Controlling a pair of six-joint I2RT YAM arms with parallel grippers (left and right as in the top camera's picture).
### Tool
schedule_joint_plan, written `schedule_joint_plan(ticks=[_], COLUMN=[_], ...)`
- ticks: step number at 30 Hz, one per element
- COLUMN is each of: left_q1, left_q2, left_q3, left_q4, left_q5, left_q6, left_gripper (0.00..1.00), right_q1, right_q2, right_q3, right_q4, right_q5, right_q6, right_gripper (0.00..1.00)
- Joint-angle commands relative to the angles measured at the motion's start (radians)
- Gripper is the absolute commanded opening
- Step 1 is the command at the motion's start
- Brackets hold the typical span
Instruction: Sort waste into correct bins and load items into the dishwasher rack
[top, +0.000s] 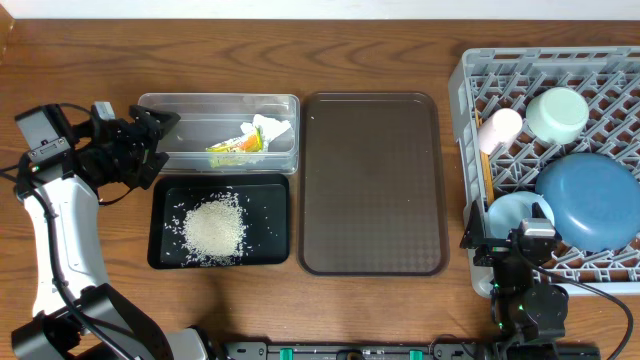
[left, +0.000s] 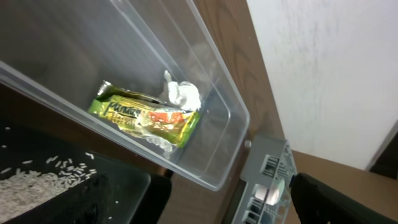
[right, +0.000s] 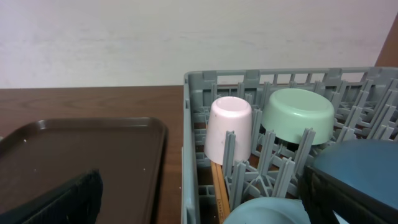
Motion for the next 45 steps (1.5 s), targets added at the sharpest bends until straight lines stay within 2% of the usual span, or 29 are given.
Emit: schedule_joint_plan(ticks=[1, 9, 14, 20, 24, 29, 37, 45], left_q1=[0.003, 0.003, 0.003, -0.027, -0.071, -0.197, -0.429, -0.474], left_q2=[-0.001, -0.001, -0.001, -0.006, -0.045, -0.143, -0.364, -0.618], left_q3=[0.006, 0.006, 0.005, -0.011, -0.011, -0.027, -0.190, -0.450], left_q4=[0.000, -0.012, -0.230, -0.247, -0.254, -0.299, -0.225, 0.024], left_q5=[-0.086, -0.319, -0.351, -0.383, -0.402, -0.562, -0.688, -0.693], left_q6=[-0.001, 0.006, 0.011, 0.011, 0.018, 0.034, 0.033, 0.033], left_gripper=[0.94, 0.94, 0.94, 0.94, 0.94, 0.94, 0.94, 0.94], right_q1=[-0.006, -0.006, -0.006, -0.006, -0.006, -0.006, -0.006, -0.006], right_q2=[-0.007, -0.007, -0.007, -0.007, -0.007, -0.007, -0.007, -0.007], right_q3=[-0.003, -0.003, -0.003, -0.003, -0.003, -0.003, -0.003, -0.003], right_q4=[-0.001, -0.001, -0.001, -0.001, -0.001, -0.001, -0.001, -0.001], right_q5=[0.018, 0.018, 0.018, 0.018, 0.018, 0.018, 0.018, 0.018], right_q6=[0.013, 0.013, 0.013, 0.013, 0.013, 0.013, 0.013, 0.013], right_gripper=[0.99, 0.99, 0.99, 0.99, 0.99, 0.99, 0.99, 0.99])
